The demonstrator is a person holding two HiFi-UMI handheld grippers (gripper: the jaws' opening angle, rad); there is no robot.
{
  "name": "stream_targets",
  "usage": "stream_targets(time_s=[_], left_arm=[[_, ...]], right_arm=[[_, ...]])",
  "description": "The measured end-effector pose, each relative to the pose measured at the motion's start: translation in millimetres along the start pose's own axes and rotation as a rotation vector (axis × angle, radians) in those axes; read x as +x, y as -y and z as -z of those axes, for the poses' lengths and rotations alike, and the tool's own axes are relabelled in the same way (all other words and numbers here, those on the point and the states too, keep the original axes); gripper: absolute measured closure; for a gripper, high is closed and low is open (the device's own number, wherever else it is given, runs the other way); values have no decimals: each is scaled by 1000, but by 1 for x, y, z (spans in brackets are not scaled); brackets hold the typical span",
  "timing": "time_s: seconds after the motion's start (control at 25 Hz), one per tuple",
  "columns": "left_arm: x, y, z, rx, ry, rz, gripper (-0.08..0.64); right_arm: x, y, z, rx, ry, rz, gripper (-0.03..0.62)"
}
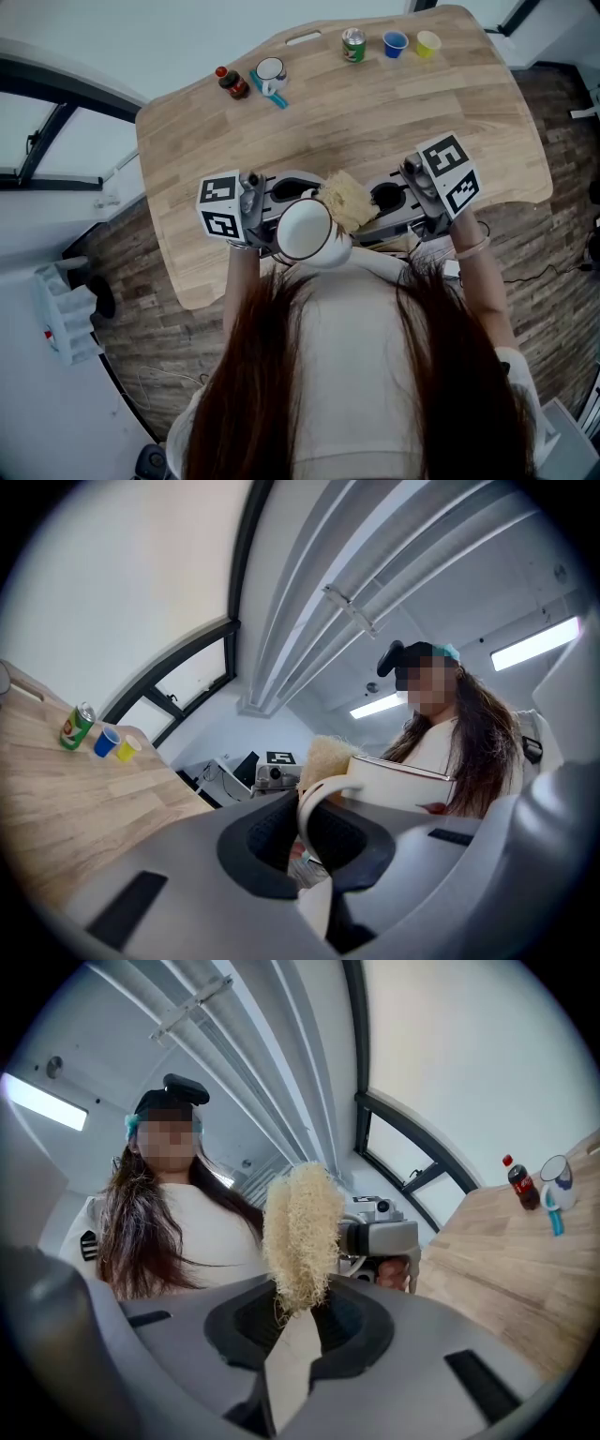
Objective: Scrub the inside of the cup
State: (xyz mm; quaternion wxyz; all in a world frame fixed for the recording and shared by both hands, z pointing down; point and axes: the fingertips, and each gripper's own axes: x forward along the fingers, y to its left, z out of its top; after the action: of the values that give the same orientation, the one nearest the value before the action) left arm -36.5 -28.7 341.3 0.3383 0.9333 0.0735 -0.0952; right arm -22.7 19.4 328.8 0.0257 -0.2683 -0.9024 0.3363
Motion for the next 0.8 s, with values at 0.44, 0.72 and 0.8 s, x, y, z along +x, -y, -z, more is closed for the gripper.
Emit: stream_targets(time_s=[0.44,0.72,0.8], left_arm=[[-12,-22,-12,-38,71,-103,536],[-16,-31,-11,-46,63,-162,536],[-16,-32,-9,-46,50,-168,536]], right_arm=[[-9,12,-13,-122,-21,222,520],[-13,20,-12,-173,-87,330,520],[-12,19,-10,-171,-105,326,520]])
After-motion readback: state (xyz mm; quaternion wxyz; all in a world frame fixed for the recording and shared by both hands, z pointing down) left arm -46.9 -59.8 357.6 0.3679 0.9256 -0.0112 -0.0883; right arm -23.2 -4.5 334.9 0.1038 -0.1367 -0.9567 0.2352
